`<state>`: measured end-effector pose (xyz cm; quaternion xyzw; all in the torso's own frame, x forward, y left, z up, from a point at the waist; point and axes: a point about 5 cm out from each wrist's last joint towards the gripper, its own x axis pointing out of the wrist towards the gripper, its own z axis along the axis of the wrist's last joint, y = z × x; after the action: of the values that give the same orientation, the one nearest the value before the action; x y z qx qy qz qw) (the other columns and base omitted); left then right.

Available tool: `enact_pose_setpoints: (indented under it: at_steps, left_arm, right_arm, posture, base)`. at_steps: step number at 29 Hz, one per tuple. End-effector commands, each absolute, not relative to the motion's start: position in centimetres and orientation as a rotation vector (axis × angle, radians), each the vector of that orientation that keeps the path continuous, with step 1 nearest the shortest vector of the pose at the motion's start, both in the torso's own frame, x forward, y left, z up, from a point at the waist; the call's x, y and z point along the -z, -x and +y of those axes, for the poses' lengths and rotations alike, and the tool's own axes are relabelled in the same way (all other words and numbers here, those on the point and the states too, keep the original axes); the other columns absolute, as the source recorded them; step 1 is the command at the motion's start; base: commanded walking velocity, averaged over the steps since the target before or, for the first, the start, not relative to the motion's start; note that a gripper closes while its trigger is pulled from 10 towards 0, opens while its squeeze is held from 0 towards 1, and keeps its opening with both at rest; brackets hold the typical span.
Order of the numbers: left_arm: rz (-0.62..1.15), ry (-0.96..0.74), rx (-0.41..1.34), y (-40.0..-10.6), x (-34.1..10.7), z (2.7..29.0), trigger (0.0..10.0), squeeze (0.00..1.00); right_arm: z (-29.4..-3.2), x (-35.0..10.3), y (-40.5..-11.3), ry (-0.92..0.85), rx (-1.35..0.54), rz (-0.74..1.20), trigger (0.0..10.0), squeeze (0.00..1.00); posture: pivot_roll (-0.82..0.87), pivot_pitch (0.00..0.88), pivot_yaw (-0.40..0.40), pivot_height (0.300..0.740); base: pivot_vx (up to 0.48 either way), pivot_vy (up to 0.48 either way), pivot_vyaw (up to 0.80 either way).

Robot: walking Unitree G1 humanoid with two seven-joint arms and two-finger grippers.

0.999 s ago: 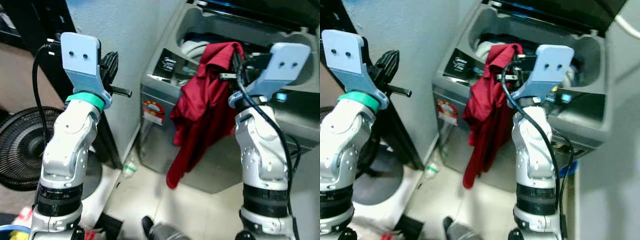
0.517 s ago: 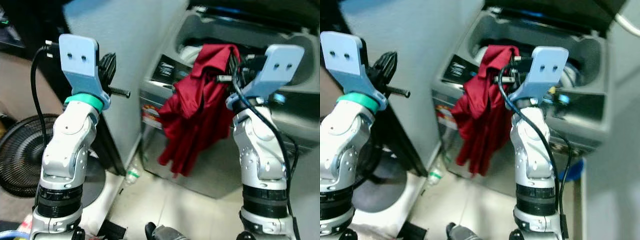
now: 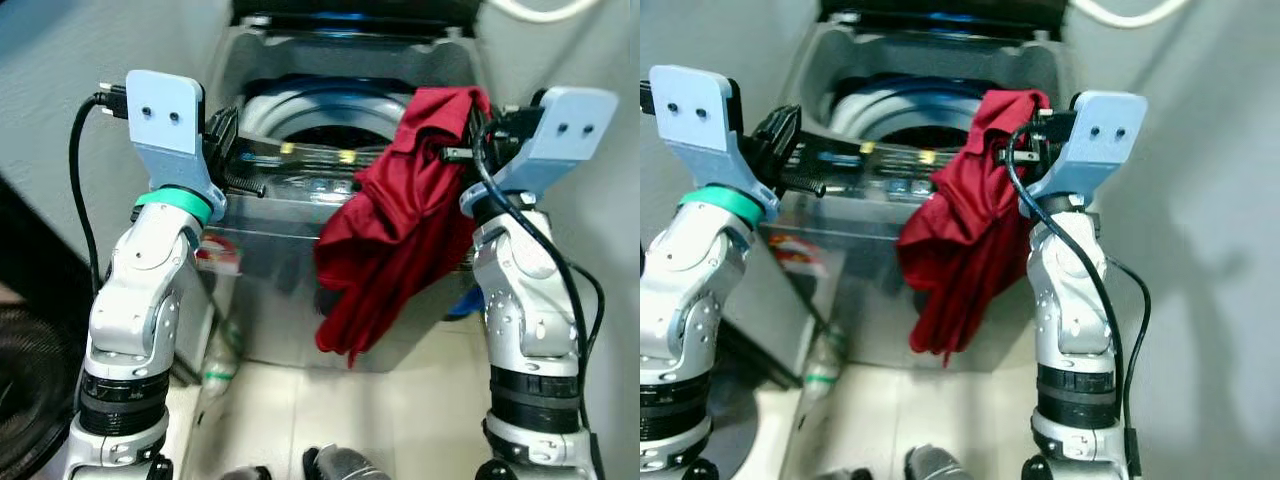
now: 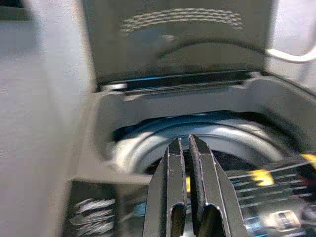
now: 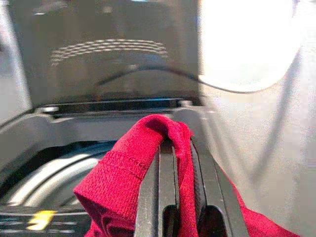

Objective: Clothes washing

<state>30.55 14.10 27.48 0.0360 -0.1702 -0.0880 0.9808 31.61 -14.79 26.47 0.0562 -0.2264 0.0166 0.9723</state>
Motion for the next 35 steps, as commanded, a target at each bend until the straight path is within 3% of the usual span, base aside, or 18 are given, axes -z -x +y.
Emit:
enact_pose_setpoints:
  at_steps: [1,6,10,31,35]
  left_arm:
    - [-0.331,-0.075,0.170,-30.5,-27.2,14.3,10.0,0.00]
    - [-0.332,-0.075,0.169,-30.5,-27.2,14.3,10.0,0.00]
    - [-0.348,-0.076,0.162,-30.5,-27.4,14.3,10.0,0.00]
    - [-0.364,-0.088,0.153,-30.5,-27.6,14.4,10.0,0.00]
    - [-0.341,-0.080,0.165,-30.6,-27.4,14.3,10.0,0.00]
  right_arm:
    - [-14.8,-26.5,-31.4,-0.119,-0.037,-0.467,10.0,0.00]
    - [-14.8,-26.6,-31.4,-0.117,-0.036,-0.473,10.0,0.00]
    - [-14.5,-26.8,-31.3,-0.105,-0.055,-0.492,10.0,0.00]
    - [-13.7,-27.1,-30.9,-0.094,-0.106,-0.527,10.0,0.00]
    - [-13.8,-27.1,-31.0,-0.092,-0.100,-0.524,10.0,0.00]
  posture:
    - [0.00,0.075,0.048,0.740]
    - [0.00,0.078,0.049,0.740]
    - [0.00,0.080,0.050,0.740]
    - [0.00,0.082,0.048,0.740]
    - [0.00,0.080,0.047,0.740]
  base:
    - [0.000,0.000,-0.80]
    - [0.000,0.000,-0.80]
    - [0.000,0.000,0.00]
    - [0.447,0.000,0.00]
    - [0.000,0.000,0.00]
